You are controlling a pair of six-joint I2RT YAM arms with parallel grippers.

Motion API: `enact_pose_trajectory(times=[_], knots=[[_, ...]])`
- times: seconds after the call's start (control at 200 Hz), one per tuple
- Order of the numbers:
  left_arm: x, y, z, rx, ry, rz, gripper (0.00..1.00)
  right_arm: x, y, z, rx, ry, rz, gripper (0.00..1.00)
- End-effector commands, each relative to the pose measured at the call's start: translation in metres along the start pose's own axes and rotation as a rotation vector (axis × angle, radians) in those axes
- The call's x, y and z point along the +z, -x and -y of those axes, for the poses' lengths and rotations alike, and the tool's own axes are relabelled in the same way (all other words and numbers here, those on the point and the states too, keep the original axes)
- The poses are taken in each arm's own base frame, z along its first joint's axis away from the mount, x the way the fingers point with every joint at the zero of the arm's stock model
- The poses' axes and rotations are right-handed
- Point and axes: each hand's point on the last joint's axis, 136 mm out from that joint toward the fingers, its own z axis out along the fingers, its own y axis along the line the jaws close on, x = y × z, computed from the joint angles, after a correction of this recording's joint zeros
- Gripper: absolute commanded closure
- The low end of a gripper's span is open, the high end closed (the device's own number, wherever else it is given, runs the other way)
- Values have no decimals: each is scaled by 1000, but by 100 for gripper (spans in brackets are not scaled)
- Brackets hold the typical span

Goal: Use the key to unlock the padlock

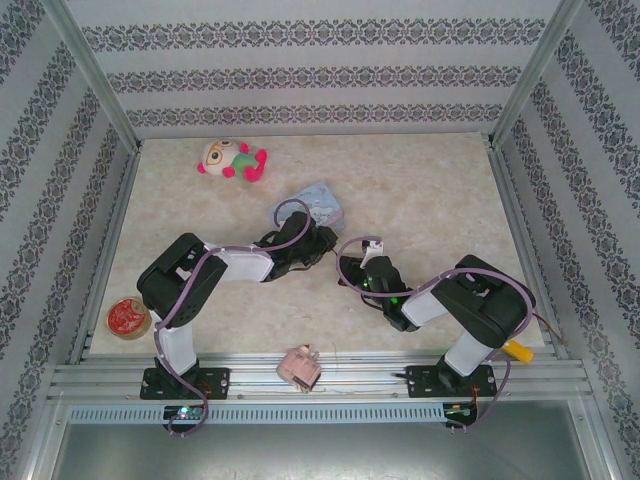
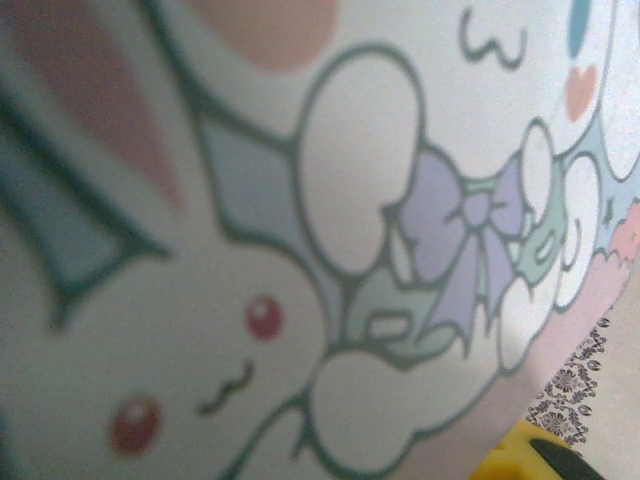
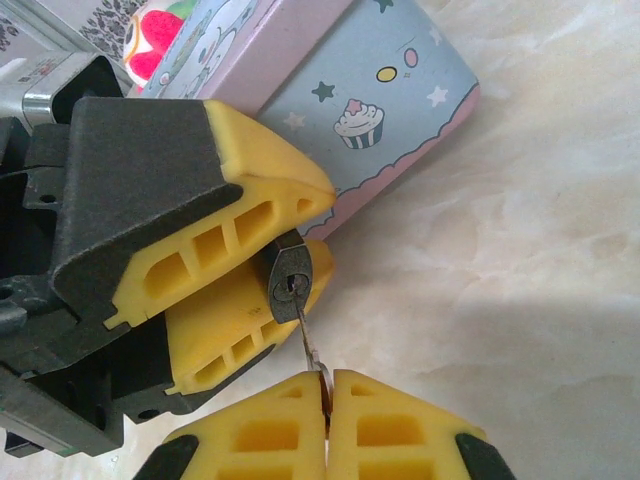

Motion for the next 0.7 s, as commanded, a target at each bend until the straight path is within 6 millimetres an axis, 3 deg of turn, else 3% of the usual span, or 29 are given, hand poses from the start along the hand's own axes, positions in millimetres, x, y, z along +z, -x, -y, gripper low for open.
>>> enact_pose_trajectory(times=[0.0, 0.695], knots=[[7, -33, -55, -166, 140, -158, 100, 2, 23, -10, 21, 30, 82, 100], [8, -32, -55, -167, 139, -155, 100, -2, 32, -14, 24, 40, 106, 100]])
